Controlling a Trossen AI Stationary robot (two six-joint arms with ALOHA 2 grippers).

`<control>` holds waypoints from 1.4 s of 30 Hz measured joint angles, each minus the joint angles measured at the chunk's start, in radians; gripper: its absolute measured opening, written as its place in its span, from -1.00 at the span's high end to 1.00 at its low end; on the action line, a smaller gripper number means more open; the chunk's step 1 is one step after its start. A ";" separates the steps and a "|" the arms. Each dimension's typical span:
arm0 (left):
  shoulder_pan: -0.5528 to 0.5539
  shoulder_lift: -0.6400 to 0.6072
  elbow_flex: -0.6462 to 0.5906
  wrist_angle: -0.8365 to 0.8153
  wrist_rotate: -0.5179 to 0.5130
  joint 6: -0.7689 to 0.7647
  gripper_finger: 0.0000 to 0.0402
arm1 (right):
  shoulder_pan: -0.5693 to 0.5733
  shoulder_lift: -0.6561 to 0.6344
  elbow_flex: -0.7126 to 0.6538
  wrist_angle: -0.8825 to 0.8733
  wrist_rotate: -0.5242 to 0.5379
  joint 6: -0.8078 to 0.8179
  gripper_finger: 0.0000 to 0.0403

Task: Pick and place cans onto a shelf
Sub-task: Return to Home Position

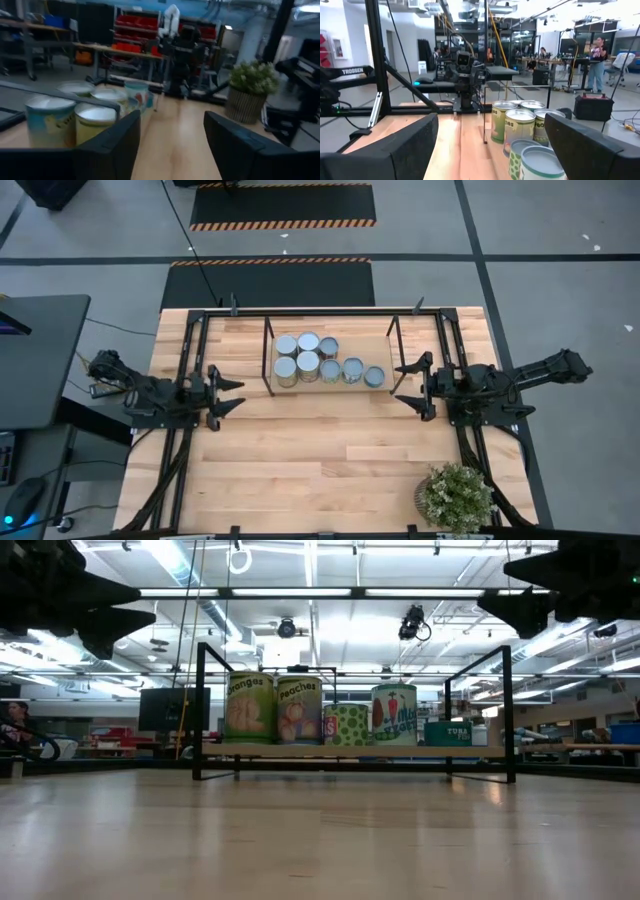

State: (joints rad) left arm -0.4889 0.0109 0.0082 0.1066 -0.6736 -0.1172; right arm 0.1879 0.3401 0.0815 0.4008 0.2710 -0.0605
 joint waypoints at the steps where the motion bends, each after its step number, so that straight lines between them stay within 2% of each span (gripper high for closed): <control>1: 0.000 0.000 0.000 -0.013 0.015 -0.007 -0.10 | 0.000 -0.014 -0.015 0.010 0.000 -0.002 -0.85; 5: -0.002 0.000 0.000 -0.020 0.027 0.010 0.00 | 0.000 -0.069 -0.057 0.017 -0.003 -0.003 -0.85; 11: -0.002 -0.002 -0.001 0.077 0.023 0.184 0.13 | 0.000 -0.135 -0.075 -0.047 -0.009 0.036 -0.85; 18: -0.001 -0.002 -0.001 0.091 0.015 0.235 0.14 | -0.001 -0.153 -0.075 -0.051 -0.011 0.061 -0.85; 22: -0.001 -0.002 -0.001 0.089 0.013 0.284 0.13 | -0.001 -0.153 -0.075 -0.054 0.046 0.058 -0.85; 26: -0.001 -0.002 -0.001 0.089 0.013 0.286 0.13 | -0.002 -0.153 -0.075 -0.063 0.084 0.032 -0.85; 42: -0.001 -0.002 -0.002 0.090 0.013 0.286 0.13 | -0.001 -0.149 -0.075 -0.065 0.084 0.005 -0.85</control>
State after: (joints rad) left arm -0.4900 0.0090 0.0063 0.1970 -0.6607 0.1684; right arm 0.1866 0.1911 0.0063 0.3363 0.3546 -0.0559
